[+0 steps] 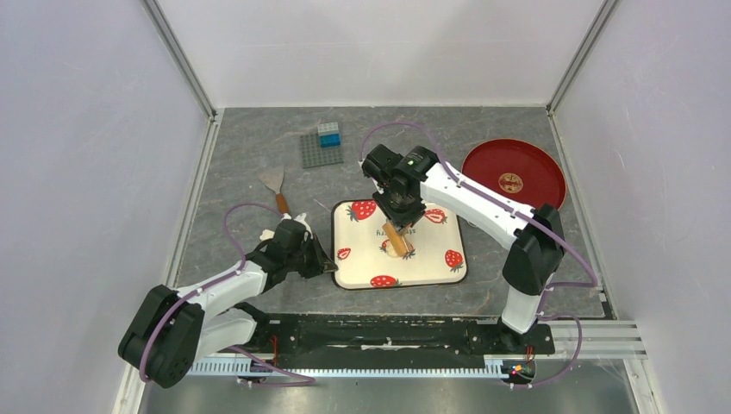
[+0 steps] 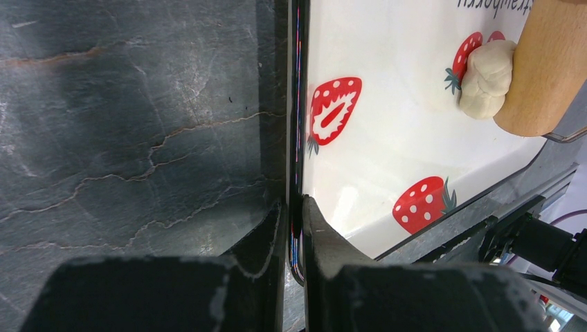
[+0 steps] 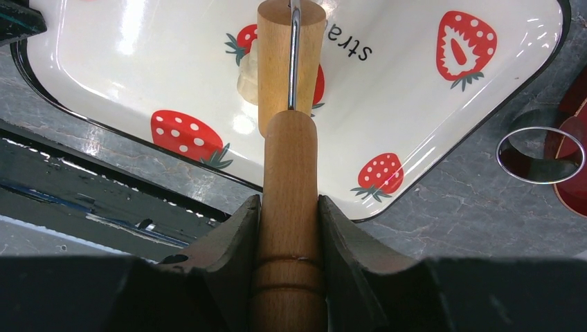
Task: Roll out the dumpling wrappers from the dough
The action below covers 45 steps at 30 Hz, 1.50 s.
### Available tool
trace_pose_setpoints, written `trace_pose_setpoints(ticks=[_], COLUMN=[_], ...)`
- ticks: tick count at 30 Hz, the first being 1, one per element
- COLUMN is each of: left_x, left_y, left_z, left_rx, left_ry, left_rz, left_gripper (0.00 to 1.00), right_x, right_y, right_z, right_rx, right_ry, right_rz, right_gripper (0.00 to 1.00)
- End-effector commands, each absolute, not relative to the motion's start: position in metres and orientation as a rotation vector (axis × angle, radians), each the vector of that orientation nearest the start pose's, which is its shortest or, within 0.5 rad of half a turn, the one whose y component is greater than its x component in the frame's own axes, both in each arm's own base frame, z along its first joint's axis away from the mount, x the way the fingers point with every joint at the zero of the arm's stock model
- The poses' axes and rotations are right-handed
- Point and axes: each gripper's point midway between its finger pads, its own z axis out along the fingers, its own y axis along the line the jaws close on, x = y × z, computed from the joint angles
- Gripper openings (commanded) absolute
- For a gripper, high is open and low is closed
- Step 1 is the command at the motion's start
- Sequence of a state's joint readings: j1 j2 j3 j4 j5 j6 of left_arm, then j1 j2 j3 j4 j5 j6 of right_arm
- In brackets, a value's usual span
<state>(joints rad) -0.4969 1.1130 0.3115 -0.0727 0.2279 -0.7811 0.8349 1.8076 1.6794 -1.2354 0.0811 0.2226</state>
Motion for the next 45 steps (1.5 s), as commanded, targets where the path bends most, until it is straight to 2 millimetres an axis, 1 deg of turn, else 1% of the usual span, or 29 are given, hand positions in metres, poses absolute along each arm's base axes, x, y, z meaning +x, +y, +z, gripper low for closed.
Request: trace_pose_setpoints(ticks=[1,13,19,25,37,45], left_x=[0.161,0.161,0.161,0.162,0.162,0.162], left_y=[-0.152,-0.152,-0.152,-0.152,-0.152,-0.152], left_z=[-0.017,-0.018,-0.017,-0.017,-0.017,-0.018], left_rx=[-0.335,-0.336,-0.336,-0.337,-0.337,-0.337], left_ry=[2.721,2.722,2.723,2.721,2.722,2.723], left_rz=[-0.623,-0.622,-0.622,-0.622,-0.622,-0.621], left_gripper=[0.02,0.02,0.02,0.02,0.02,0.02], right_x=[0.211,0.205,0.198,0.194,0.183,0.178], right_y=[0.28,0.29,0.293,0.287,0.302,0.303], right_z=[0.135,0.136,0.127,0.114,0.107,0.095], right_rx=[-0.929,-0.956,-0.973,-0.983,-1.018,-1.04], right_ry=[2.831,2.821,2.834,2.86,2.856,2.874], right_rz=[0.24,0.295,0.289,0.23,0.298,0.288], right_gripper=[0.0,0.0,0.0,0.0,0.0,0.0])
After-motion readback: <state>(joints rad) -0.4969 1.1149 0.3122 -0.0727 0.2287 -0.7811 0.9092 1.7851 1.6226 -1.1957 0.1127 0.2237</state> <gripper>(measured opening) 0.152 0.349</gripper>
